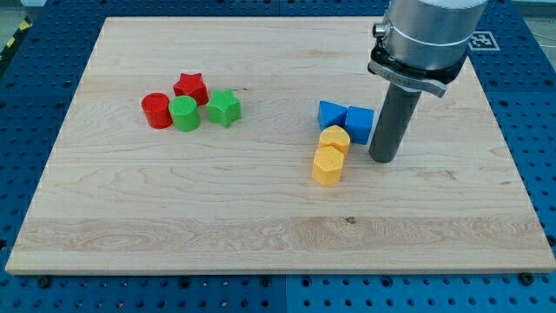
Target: Push the blue cube towards the top of the blue triangle
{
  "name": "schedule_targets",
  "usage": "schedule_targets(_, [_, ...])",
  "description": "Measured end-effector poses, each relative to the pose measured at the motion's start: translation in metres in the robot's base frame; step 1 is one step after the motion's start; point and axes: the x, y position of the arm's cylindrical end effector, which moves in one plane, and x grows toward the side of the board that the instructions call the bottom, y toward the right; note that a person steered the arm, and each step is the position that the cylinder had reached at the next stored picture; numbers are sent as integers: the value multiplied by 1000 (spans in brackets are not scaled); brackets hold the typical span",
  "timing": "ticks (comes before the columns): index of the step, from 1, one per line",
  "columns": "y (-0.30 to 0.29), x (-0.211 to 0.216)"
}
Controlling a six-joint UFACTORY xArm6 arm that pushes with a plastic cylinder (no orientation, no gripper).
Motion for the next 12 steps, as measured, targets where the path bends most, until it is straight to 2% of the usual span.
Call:
schedule_targets(4, [-3,-17])
schedule_targets(10, [-6,-97])
schedule_targets(11, [16,-97])
schedule_targets(12, [25,-64])
